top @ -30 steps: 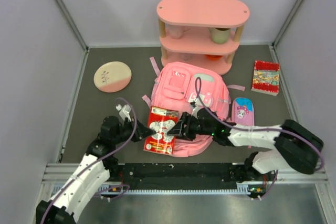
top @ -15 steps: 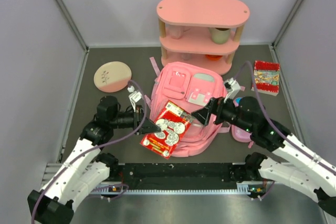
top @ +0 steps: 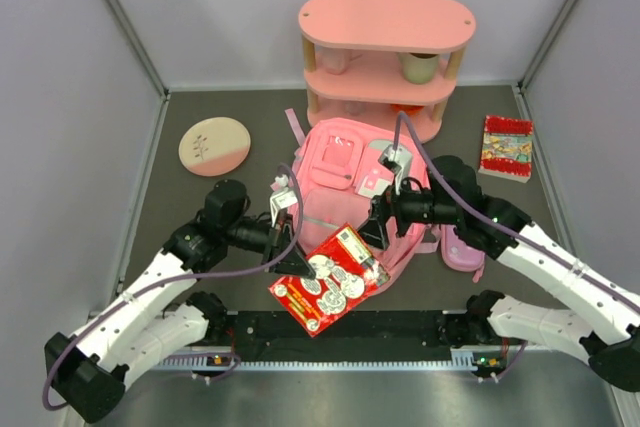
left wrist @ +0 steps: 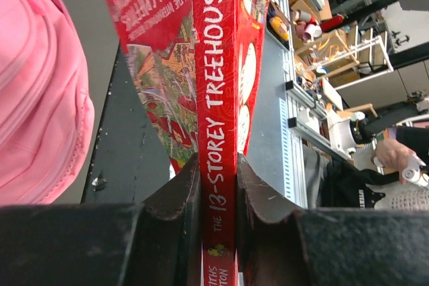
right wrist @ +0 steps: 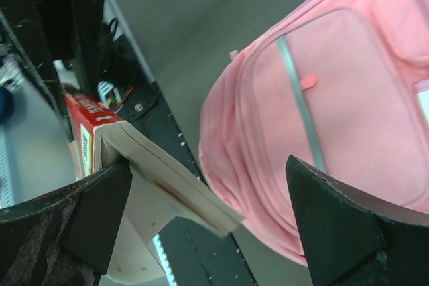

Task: Pack the student bag
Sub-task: Place the book in the student bag.

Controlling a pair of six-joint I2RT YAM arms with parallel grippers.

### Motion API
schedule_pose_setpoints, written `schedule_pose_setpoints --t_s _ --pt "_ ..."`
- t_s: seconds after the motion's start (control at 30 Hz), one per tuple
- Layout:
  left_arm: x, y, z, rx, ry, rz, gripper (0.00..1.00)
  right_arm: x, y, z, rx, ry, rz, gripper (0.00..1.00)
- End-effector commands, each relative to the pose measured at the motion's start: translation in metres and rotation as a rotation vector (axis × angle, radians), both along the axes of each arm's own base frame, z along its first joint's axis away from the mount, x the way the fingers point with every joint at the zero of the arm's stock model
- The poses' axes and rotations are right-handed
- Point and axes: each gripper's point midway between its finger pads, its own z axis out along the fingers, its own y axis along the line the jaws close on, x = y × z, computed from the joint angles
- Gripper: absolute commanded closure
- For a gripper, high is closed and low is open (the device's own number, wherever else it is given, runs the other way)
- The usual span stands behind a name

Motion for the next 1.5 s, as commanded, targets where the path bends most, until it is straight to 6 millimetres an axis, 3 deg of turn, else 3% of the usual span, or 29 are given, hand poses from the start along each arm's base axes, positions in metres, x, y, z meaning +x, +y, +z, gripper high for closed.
schedule_pose_setpoints --t_s 0.0,0.13,0.17,0.23,0.37,0.47,0.63,0.93,1.1,1.2,1.23,1.33,1.37,1.4,1.47 --pt "-0.001 -0.010 0.040 -0.136 -0.197 -0.066 1.00 -0.043 0.015 0.018 0.096 0.028 0.262 0.02" --pt "0.001 -0.012 0.035 -0.126 -0.185 -0.066 1.00 -0.026 0.000 0.013 0.083 -0.014 0.094 0.02" --pt "0.001 -0.012 0.036 -0.127 -0.186 -0.066 1.00 -0.003 -0.016 0.013 0.069 -0.048 -0.087 0.01" --pt "0.002 -0.012 0.034 -0.123 -0.184 -0.061 1.00 0.023 -0.037 0.018 0.065 -0.090 -0.282 0.01" --pt "0.005 -0.012 0.026 -0.093 -0.167 -0.037 1.00 0.021 -0.055 0.054 0.162 -0.140 -0.352 0.01" --pt "0.009 -0.012 0.023 -0.078 -0.169 -0.009 1.00 -0.004 -0.042 0.071 0.213 -0.144 -0.184 0.01" --pt "0.010 -0.014 0.030 -0.096 -0.175 -0.013 1.00 -0.045 -0.014 0.066 0.243 -0.042 0.108 0.01" --pt "-0.001 -0.015 0.045 -0.164 -0.186 -0.084 1.00 -0.037 0.005 0.034 0.209 0.002 0.175 0.01" --pt "0.000 -0.015 0.044 -0.169 -0.193 -0.079 1.00 -0.045 0.018 0.019 0.195 0.078 0.282 0.03" --pt "0.008 -0.018 0.040 -0.158 -0.204 -0.040 1.00 -0.052 0.019 0.021 0.232 0.091 0.322 0.36" --pt "0.011 -0.018 0.037 -0.145 -0.202 -0.021 1.00 -0.052 0.019 0.018 0.233 0.099 0.308 0.58" --pt "0.041 -0.021 0.027 -0.072 -0.235 0.151 0.80 -0.046 0.015 0.024 0.243 0.070 0.256 1.00" --pt "0.048 -0.019 0.023 -0.044 -0.235 0.199 0.59 -0.043 0.013 0.024 0.244 0.064 0.226 1.00" --pt "0.063 -0.018 0.019 -0.012 -0.249 0.289 0.46 -0.030 0.011 0.023 0.239 0.060 0.143 1.00" --pt "0.073 -0.014 0.019 -0.005 -0.257 0.373 0.33 -0.012 0.004 0.020 0.235 0.064 0.040 1.00"
